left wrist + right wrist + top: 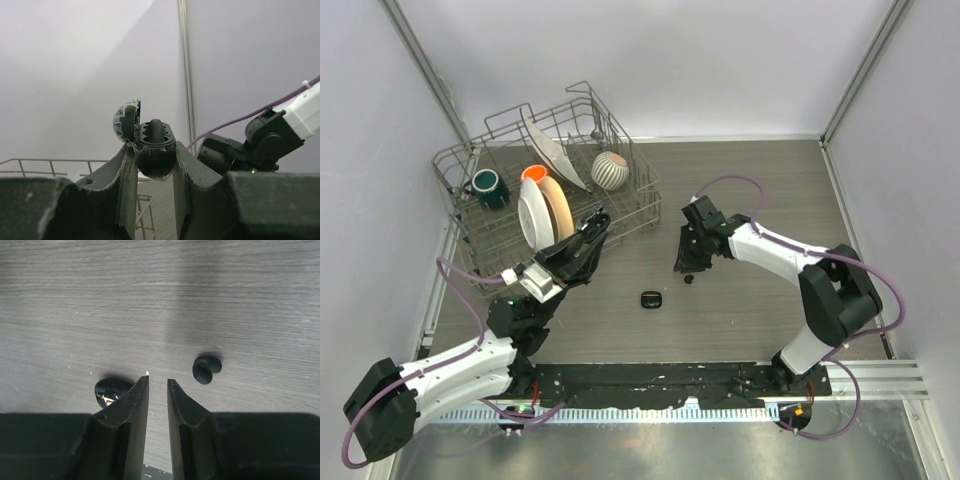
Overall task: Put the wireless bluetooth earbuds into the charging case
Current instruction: Pick up the earbud from the center of the board.
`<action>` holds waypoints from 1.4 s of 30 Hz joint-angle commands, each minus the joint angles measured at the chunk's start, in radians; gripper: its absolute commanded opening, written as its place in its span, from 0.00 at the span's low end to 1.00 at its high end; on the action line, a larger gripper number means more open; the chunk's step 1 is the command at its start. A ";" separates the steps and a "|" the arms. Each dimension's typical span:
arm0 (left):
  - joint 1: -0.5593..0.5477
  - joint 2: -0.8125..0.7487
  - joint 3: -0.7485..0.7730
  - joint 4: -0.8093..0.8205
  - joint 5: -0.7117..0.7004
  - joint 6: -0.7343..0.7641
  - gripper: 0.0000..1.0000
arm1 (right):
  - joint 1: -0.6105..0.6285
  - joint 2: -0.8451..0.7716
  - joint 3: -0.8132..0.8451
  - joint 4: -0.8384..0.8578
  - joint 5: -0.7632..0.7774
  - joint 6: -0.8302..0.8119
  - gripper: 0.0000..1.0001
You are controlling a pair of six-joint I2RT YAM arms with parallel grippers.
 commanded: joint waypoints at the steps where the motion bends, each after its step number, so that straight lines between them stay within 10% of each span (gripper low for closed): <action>1: 0.005 -0.024 0.016 0.093 -0.003 0.013 0.00 | 0.027 0.058 0.087 -0.036 0.102 0.038 0.27; 42: 0.007 -0.058 -0.001 0.076 -0.015 0.029 0.00 | 0.053 0.144 0.049 -0.117 0.248 0.053 0.24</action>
